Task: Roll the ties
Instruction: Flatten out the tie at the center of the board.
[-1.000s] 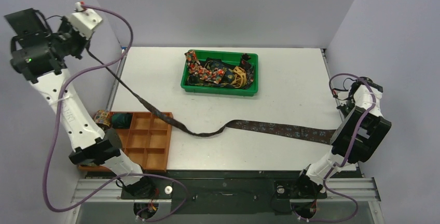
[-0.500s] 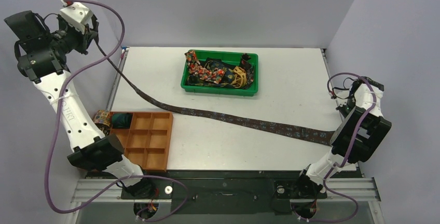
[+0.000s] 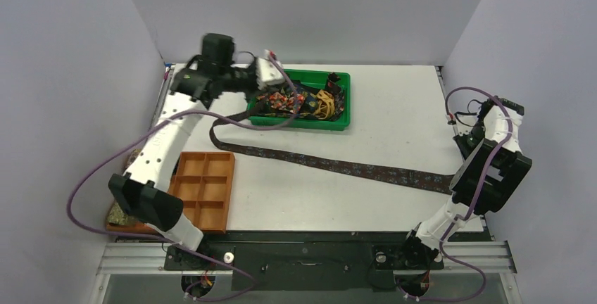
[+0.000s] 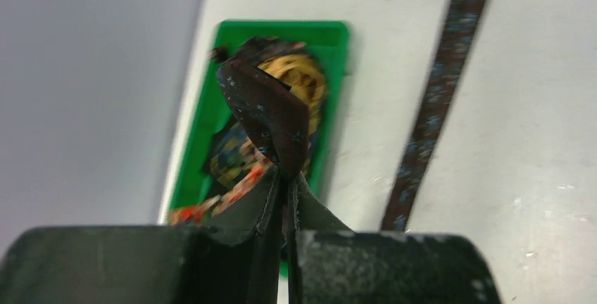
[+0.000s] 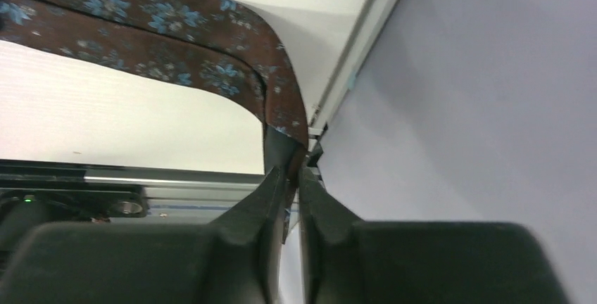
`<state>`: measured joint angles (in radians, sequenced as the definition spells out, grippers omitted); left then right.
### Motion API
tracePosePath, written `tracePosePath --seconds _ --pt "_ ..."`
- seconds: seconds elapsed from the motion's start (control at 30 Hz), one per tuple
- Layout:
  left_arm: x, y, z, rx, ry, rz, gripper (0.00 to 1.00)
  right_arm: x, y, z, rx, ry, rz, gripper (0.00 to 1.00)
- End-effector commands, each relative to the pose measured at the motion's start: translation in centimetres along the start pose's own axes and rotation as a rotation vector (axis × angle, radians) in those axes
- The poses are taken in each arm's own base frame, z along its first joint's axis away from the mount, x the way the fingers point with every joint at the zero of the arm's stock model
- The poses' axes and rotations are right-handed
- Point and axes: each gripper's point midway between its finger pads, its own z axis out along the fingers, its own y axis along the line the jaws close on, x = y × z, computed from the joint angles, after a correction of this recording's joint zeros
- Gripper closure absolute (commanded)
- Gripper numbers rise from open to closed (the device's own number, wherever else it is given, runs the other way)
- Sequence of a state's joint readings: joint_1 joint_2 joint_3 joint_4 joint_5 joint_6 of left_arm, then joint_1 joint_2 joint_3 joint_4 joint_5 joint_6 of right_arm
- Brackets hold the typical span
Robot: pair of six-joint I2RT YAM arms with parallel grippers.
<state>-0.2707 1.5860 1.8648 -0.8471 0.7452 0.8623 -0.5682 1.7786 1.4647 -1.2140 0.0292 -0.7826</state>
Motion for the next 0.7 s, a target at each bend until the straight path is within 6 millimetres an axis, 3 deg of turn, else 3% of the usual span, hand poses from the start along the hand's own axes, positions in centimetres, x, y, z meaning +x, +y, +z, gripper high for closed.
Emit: tracePosePath --seconds 0.0,0.03,0.07,0.1,0.13,0.17,0.2,0.23,0.27,0.3,0.33,0.37,0.4,0.43,0.53,0.67 --pt "-1.5 -5.9 7.8 0.123 -0.011 0.155 1.0 -0.9 1.4 -0.5 -0.07 -0.042 0.033 0.83" --pt "-2.1 -8.5 10.5 0.187 -0.029 0.174 1.0 -1.0 1.6 -0.8 -0.076 -0.052 0.04 0.79" --pt "-0.8 -10.1 12.6 0.233 -0.002 0.158 1.0 -1.1 1.6 -0.9 -0.078 -0.06 0.045 0.69" --pt "-1.7 -12.5 14.5 0.278 -0.021 0.163 1.0 -1.3 1.8 -1.2 -0.079 -0.074 0.055 0.63" --pt "-0.8 -13.9 16.5 0.314 -0.002 0.15 1.0 -1.4 1.8 -1.3 -0.079 -0.082 0.059 0.52" --pt "-1.8 -15.8 18.0 0.346 -0.023 0.16 1.0 -1.6 2.0 -1.6 -0.083 -0.101 0.069 0.46" --pt "-0.8 -17.2 19.9 0.379 -0.003 0.149 1.0 -1.7 2.1 -1.9 -0.086 -0.11 0.073 0.4" --pt "-1.9 -18.7 21.2 0.399 -0.029 0.16 1.0 -1.9 2.3 -2.2 -0.092 -0.127 0.081 0.38" --pt "-0.9 -19.9 22.8 0.425 -0.011 0.15 1.0 -2.0 2.5 -2.4 -0.099 -0.135 0.086 0.37" --pt "-2.1 -20.9 24.0 0.429 -0.041 0.153 1.0 -2.3 2.8 -2.7 -0.114 -0.154 0.096 0.37" --pt "-1.1 -22.7 25.7 0.462 -0.023 0.144 1.0 -2.3 3.0 -2.9 -0.125 -0.16 0.101 0.37" --pt "-1.7 -22.9 26.6 0.461 -0.035 0.146 1.0 -2.6 3.4 -3.1 -0.141 -0.175 0.113 0.37" --pt "-0.1 -24.6 28.3 0.49 0.001 0.141 1.0 -2.6 3.7 -3.2 -0.154 -0.177 0.115 0.38" --pt "-0.2 -24.8 29.0 0.486 0.004 0.148 1.0 -2.8 4.1 -3.3 -0.17 -0.186 0.12 0.39" --pt "4.4 -26.7 31.7 0.507 0.113 0.152 1.0 -2.7 5.1 -3.5 -0.211 -0.185 0.118 0.43" --pt "10.0 -28.0 31.1 0.571 0.257 0.199 1.0 -2.4 5.8 -3.2 -0.236 -0.174 0.118 0.45"
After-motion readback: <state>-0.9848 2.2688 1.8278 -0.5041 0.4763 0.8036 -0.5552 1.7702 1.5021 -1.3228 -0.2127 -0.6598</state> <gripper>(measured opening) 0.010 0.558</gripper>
